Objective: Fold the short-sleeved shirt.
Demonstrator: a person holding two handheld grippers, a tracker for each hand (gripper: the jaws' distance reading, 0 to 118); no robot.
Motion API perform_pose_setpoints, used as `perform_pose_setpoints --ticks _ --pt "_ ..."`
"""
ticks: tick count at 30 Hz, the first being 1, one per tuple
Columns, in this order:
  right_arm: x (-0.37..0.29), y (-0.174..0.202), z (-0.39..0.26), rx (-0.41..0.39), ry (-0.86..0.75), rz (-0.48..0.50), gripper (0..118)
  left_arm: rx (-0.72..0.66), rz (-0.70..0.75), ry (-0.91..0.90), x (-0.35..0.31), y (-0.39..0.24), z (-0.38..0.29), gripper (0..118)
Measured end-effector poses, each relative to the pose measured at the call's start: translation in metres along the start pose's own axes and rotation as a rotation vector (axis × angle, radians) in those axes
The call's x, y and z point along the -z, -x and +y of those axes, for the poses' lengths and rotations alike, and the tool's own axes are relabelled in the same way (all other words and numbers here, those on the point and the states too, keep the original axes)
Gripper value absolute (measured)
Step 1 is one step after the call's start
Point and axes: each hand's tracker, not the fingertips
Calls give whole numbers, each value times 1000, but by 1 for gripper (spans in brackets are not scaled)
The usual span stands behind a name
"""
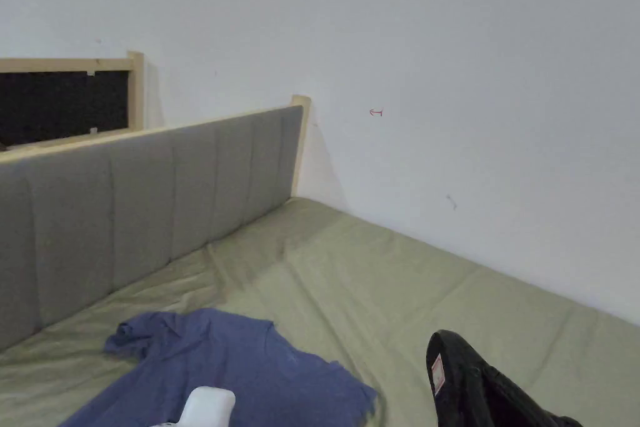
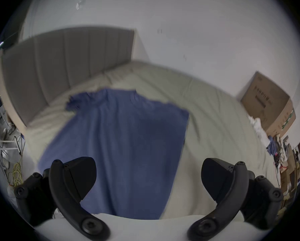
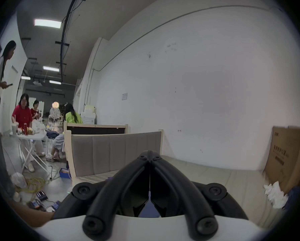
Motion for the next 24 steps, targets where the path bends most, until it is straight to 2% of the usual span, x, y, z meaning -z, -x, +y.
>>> perform_pose_setpoints --ticks 3,7,12,14,16,18,20,22,24 --pt "1 -9 0 -40 7 -3 3 -19 3 76 62 -9 -6 118" --pt "4 -24 -15 -82 62 -19 3 -18 -24 131 110 -20 -16 118" --pt "20 -45 -47 -26 175 -53 3 88 67 190 143 -29 -28 118" --pt "26 -53 -58 8 237 -22 3 101 70 183 139 -35 -26 116" --pt "24 -57 -65 16 252 -11 3 97 70 157 129 -33 -20 70" --pt "23 -61 -70 14 273 -4 3 103 82 147 120 -28 -11 15" --pt "21 -65 -73 7 287 -4 3 80 112 131 115 -20 -1 13" --pt "16 -71 -75 12 298 -6 3 12 26 189 115 -10 6 13" --pt "7 -80 -74 17 299 -12 3 35 49 161 107 -14 13 12"
